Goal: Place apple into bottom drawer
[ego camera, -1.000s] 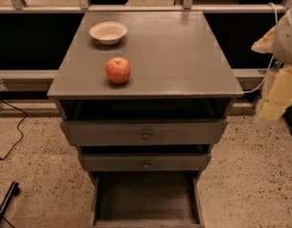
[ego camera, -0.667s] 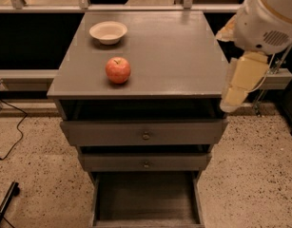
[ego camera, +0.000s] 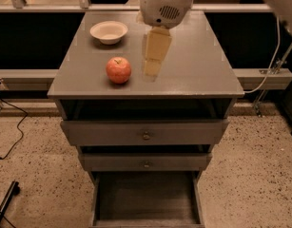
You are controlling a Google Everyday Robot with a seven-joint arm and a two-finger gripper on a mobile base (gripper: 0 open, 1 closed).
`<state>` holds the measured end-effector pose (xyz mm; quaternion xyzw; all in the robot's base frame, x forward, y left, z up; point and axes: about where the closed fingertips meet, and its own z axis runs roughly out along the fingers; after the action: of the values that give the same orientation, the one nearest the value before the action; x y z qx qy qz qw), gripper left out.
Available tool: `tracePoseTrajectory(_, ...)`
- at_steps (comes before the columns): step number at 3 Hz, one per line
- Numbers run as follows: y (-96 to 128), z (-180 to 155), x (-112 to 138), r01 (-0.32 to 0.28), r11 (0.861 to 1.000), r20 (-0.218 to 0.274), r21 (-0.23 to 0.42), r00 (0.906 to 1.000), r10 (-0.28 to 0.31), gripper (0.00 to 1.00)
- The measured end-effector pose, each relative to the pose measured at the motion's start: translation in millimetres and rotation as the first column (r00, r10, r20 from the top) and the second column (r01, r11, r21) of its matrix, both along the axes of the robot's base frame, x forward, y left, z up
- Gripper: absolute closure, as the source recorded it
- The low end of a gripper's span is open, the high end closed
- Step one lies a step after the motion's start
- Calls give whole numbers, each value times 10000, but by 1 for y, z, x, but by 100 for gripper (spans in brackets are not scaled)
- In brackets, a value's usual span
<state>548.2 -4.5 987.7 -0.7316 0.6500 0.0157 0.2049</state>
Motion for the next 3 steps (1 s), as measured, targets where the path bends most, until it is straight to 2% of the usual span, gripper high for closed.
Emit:
tracePoseTrajectory(1, 42, -55, 37, -59, 9999, -884, 143, 9961, 72, 0)
tracePoseTrajectory(2, 42, -55, 37, -59, 9999, -883, 143, 9961, 71, 0)
tracePoseTrajectory(3, 36, -64, 62, 617, 9953, -700, 748, 9959, -565, 0)
